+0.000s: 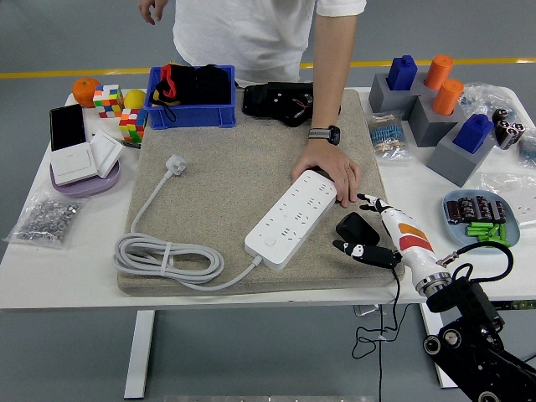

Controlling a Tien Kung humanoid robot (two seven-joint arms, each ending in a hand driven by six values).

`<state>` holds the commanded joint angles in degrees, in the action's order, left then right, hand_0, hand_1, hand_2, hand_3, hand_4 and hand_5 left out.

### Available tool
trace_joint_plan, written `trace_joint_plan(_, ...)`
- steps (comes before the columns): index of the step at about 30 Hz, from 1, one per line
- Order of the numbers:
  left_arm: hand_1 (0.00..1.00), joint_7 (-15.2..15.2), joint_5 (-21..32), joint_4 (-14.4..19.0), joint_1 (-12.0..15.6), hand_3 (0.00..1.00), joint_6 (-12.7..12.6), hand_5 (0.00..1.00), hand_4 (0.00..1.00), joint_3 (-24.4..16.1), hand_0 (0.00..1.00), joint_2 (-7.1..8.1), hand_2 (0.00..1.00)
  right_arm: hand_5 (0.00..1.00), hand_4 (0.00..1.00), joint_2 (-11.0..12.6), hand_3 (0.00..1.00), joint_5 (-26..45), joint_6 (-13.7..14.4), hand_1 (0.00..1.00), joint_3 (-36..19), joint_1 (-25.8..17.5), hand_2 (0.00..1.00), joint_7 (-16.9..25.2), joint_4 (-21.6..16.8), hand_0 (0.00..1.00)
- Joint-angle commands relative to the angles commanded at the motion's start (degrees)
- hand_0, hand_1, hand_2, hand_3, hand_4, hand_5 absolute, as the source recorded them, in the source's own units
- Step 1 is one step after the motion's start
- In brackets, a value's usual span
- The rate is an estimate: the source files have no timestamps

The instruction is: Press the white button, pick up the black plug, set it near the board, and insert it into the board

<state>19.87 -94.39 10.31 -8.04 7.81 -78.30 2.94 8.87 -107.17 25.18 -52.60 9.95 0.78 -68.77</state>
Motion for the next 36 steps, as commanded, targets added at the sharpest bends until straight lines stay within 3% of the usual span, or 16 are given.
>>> trace_joint_plan(8, 0.676, 0.1, -0.1, 0.0, 0.1, 0.685, -0.1, 0.194, 0.562, -0.4, 0.685, 0.01, 0.657, 0.557, 0.998, 0.0, 0.822, -0.3, 0.9, 0.772, 0.2, 0.5, 0.749, 1.1, 1.7, 0.78)
trace_joint_plan(9, 0.674, 0.1, -0.1, 0.0, 0.1, 0.685, -0.1, 0.195, 0.562, -0.3, 0.685, 0.01, 0.657, 0.465, 0.998, 0.0, 0.766, -0.3, 1.0, 0.728, 0.2, 0.5, 0.718, 1.3, 1.8, 0.726)
trace_joint_plan(14, 0.674, 0.1, -0.2, 0.0, 0.0, 0.685, 0.0, 0.195, 0.562, -0.3, 0.685, -0.04, 0.657, 0.465, 0.998, -0.1, 0.766, -0.5, 1.8, 0.728, 0.2, 0.7, 0.718, 2.2, 2.5, 0.726)
trace_joint_plan(15, 0.677, 0.1, -0.1, 0.0, 0.0, 0.684, -0.1, 0.194, 0.562, -0.3, 0.685, -0.05, 0.657, 0.384, 0.998, -0.1, 0.753, -0.5, 1.9, 0.708, 0.2, 0.7, 0.702, 2.2, 2.6, 0.698)
trace_joint_plan(26, 0.678, 0.0, -0.1, 0.0, -0.1, 0.685, -0.1, 0.195, 0.562, -0.3, 0.685, -0.01, 0.658, 0.344, 0.998, -0.1, 0.743, -0.3, 2.3, 0.687, 0.4, 1.0, 0.683, 2.7, 3.8, 0.674)
trace_joint_plan(27, 0.676, 0.1, -0.2, 0.0, -0.1, 0.685, -0.1, 0.196, 0.562, -0.3, 0.685, -0.01, 0.658, 0.307, 0.998, -0.2, 0.706, -0.3, 2.3, 0.646, 0.4, 1.0, 0.644, 2.8, 3.9, 0.641)
trace_joint_plan(36, 0.676, 0.1, -0.4, 0.0, 0.0, 0.685, 0.0, 0.197, 0.562, -0.4, 0.685, -0.03, 0.658, 0.28, 0.998, -0.3, 0.677, 0.1, 2.4, 0.602, 0.5, 1.1, 0.594, 3.4, 4.3, 0.604)
